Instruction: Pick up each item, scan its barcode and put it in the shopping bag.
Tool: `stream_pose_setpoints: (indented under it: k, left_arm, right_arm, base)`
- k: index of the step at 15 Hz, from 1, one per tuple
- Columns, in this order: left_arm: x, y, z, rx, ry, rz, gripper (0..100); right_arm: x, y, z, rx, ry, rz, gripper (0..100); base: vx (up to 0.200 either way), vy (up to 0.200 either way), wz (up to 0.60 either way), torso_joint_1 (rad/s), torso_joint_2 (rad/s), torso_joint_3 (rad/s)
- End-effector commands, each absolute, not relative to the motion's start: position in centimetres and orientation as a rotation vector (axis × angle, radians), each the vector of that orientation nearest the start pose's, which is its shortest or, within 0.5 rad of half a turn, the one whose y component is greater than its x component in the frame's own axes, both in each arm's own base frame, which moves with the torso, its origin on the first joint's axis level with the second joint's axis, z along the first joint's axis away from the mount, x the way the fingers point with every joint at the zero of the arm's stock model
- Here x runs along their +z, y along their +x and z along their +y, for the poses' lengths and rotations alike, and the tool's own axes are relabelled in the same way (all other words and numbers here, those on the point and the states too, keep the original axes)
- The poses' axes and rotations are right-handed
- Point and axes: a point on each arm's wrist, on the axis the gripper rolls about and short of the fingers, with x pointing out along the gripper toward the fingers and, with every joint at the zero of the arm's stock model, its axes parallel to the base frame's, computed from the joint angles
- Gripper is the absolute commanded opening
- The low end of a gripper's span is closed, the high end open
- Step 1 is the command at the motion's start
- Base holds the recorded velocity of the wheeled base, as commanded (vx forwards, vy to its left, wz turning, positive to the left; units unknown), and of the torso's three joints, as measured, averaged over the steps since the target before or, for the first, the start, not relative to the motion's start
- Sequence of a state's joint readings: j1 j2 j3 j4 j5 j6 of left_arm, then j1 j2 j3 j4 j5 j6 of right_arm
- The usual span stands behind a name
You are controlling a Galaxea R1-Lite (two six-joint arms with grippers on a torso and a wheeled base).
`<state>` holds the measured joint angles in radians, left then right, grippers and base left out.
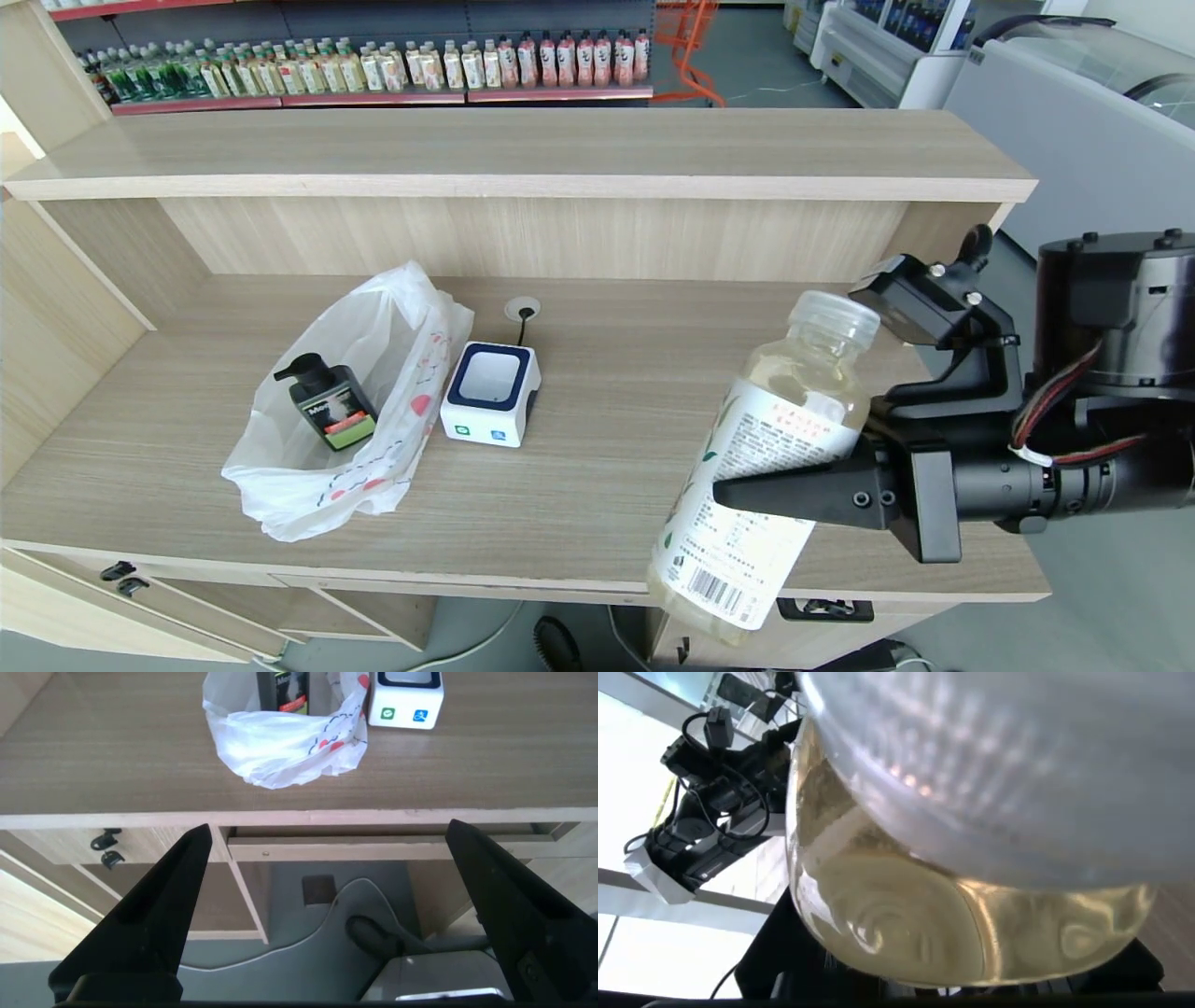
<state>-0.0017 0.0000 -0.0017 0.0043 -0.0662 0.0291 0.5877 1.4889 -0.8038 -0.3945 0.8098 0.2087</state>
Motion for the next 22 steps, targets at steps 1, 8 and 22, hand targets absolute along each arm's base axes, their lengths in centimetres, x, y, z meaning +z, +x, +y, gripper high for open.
stream_pose_setpoints:
  k: [1,8,22]
  left_arm:
    - [7.5,-2.3,-0.1,-0.068,0.029,0.002,100]
    - [7.5,-2.3,-0.1,-0.068,0.029,0.004,100]
    - [7.5,-2.3,-0.1,-0.068,0.029,0.004,100]
  right_arm:
    - [22.1,19.8,15.2,1.350,0.207,0.462,0]
    - [22.3,19.4,14.9,1.348,0.206,0.451,0]
    - [20.8,21.0,4.0,0.840,-0.505,0.062,0]
  base:
    - [0.000,0.000,0.00,0.000,0.00,0.000]
    - [0.000,0.000,0.00,0.000,0.00,0.000]
    - [0.000,0.000,0.00,0.000,0.00,0.000]
